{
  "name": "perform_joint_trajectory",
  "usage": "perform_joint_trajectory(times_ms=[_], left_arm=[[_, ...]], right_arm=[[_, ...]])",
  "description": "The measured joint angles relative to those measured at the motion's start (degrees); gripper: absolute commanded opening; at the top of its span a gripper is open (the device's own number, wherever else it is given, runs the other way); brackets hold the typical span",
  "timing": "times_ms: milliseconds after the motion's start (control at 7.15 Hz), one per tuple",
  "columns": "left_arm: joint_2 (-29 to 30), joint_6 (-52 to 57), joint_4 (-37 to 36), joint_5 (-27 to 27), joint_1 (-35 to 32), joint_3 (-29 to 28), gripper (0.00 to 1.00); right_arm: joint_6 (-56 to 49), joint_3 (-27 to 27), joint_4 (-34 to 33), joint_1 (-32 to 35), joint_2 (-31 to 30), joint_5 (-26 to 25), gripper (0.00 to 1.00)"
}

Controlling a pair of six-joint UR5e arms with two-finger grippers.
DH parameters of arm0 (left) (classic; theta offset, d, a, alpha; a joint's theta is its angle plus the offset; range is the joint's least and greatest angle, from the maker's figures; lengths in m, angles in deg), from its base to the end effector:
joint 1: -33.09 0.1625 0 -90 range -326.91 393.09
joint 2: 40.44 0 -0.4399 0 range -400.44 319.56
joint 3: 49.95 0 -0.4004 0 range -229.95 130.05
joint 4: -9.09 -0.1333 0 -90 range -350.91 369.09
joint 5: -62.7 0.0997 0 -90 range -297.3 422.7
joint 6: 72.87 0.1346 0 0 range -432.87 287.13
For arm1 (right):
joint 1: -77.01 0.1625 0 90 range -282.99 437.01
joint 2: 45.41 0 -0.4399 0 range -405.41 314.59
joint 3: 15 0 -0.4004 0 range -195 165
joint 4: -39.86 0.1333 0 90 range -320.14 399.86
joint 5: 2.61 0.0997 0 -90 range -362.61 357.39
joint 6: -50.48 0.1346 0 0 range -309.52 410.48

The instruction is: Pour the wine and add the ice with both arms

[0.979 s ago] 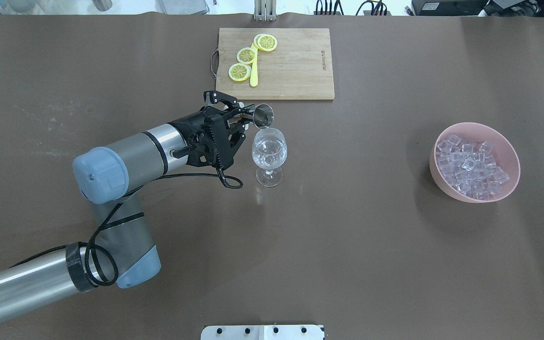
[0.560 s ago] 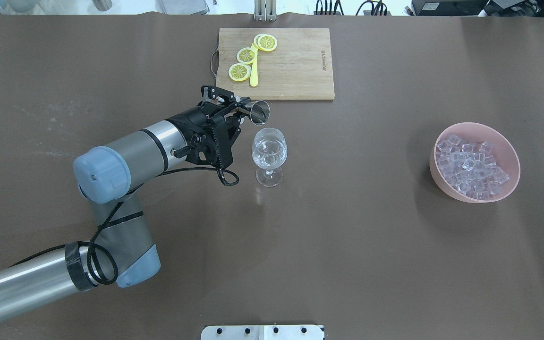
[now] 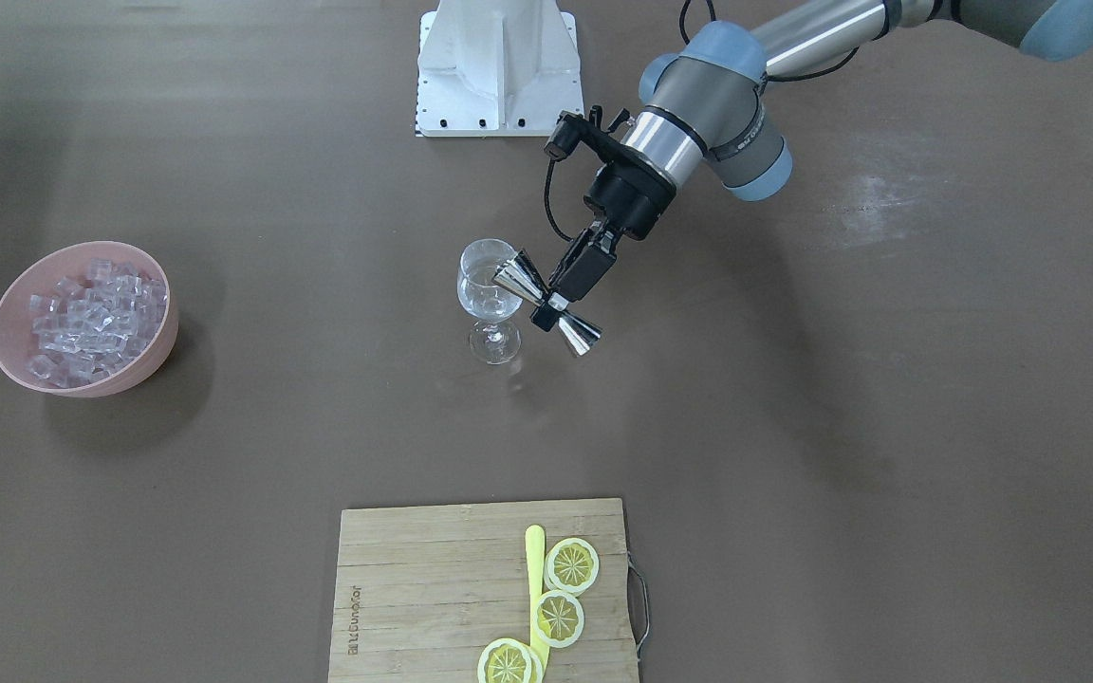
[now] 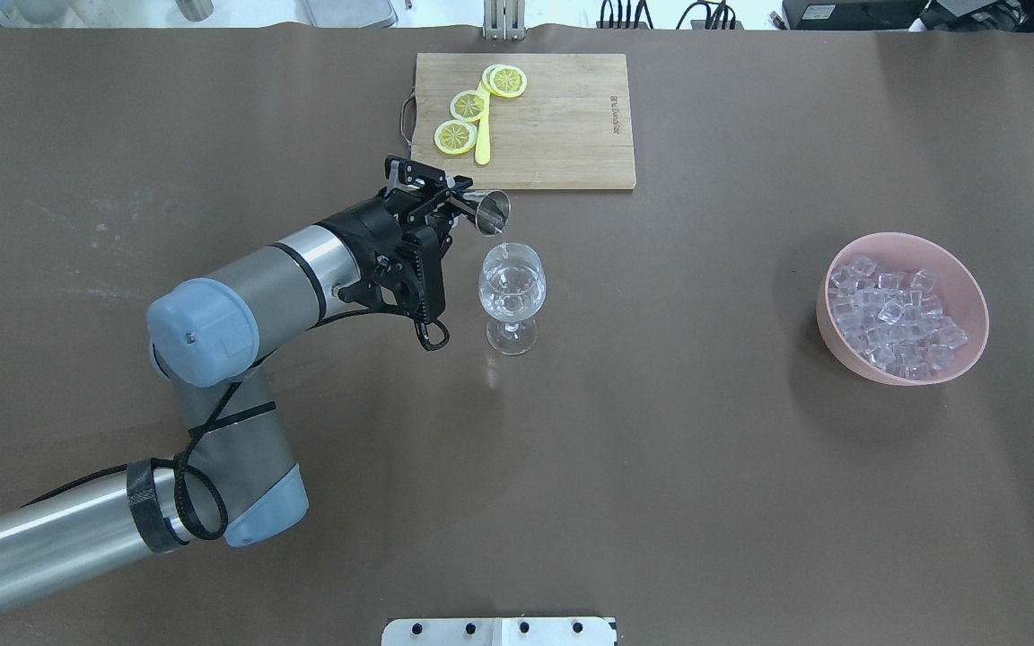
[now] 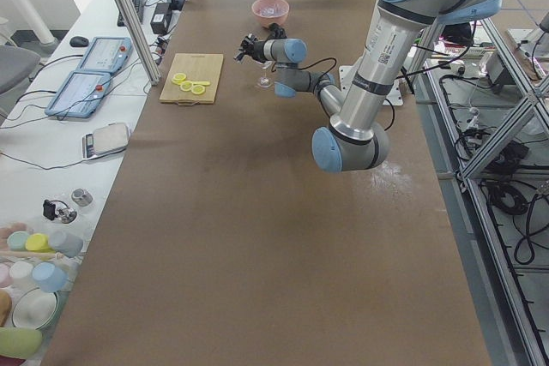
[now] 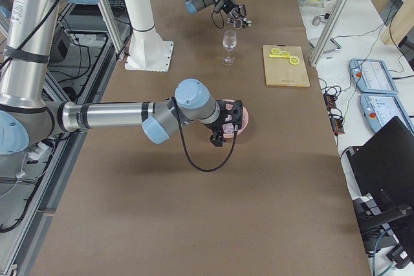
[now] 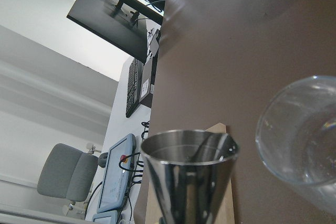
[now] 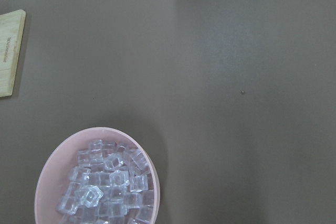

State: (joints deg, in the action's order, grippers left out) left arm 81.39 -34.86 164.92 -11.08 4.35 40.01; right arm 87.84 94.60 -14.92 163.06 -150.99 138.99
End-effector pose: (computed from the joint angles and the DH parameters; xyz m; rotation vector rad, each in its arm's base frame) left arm 0.5204 -0.4803 0.2094 1.8076 0.1428 1.0337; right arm -0.0006 -0.4123 0.5599 0.2908 -1.0311 0.2183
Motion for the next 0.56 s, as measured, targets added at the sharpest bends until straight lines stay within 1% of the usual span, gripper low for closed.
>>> perform_joint_trajectory(times_ms=[560], left_arm=[[0.66, 7.64, -3.17, 2.83, 0.06, 1.84, 0.00]], right_arm=[[0.08, -0.02, -0.14, 0.00, 0.20, 0.00, 1.00]])
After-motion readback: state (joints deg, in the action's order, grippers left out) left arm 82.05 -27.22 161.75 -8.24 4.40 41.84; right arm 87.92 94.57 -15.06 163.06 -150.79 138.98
